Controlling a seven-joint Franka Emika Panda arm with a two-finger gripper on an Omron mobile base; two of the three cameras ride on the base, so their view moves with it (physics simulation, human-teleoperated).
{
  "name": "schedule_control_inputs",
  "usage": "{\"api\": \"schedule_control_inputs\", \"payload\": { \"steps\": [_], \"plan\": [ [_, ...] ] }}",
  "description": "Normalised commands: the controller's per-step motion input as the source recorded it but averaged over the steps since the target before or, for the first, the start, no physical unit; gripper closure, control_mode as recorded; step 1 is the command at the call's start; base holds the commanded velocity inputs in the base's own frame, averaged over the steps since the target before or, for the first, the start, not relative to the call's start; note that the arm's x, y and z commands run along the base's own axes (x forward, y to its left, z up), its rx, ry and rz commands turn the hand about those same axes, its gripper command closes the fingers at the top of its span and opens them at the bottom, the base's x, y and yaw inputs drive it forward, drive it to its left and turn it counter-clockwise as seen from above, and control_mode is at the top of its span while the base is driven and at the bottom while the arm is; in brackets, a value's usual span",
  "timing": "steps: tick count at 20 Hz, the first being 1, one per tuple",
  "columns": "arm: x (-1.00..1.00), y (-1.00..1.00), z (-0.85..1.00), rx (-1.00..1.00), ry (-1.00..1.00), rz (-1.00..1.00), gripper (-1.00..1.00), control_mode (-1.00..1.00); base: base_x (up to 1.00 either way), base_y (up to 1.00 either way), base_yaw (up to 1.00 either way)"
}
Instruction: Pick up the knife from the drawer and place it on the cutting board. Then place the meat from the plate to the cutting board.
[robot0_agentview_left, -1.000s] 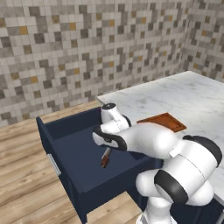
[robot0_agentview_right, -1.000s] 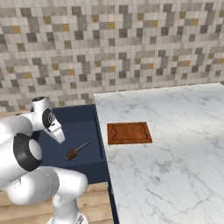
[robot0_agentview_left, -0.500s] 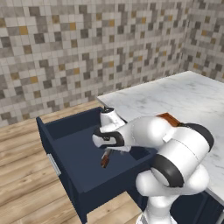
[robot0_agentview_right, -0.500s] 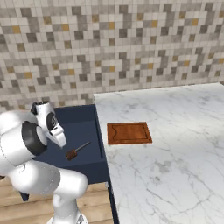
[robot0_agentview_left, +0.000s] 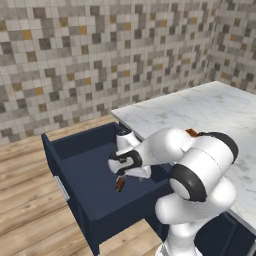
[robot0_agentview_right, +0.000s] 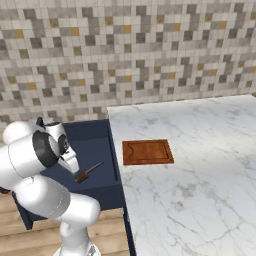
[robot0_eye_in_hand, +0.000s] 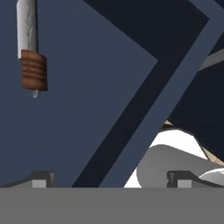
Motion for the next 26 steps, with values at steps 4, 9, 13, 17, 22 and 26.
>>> {"api": "schedule_control_inputs", "payload": {
  "steps": [4,9,13,17,22,26],
  "plan": [
    [0.04,-0.01,-0.25,0.00,0.00,0.00,-1.00,-1.00,0.00,0.00,0.00],
    [0.15,0.00,-0.24,0.00,0.01,0.00,-1.00,-1.00,0.00,0.00,0.00],
    [0.18,0.00,-0.23,0.00,0.01,0.01,-1.00,-1.00,0.00,0.00,0.00],
    [0.19,0.00,-0.18,0.00,0.01,0.01,-1.00,-1.00,0.00,0.00,0.00],
    [0.23,0.00,-0.17,0.00,0.03,0.01,-1.00,-1.00,0.00,0.00,0.00],
    [0.23,0.00,-0.19,0.00,0.04,0.01,-1.00,-1.00,0.00,0.00,0.00]
  ]
}}
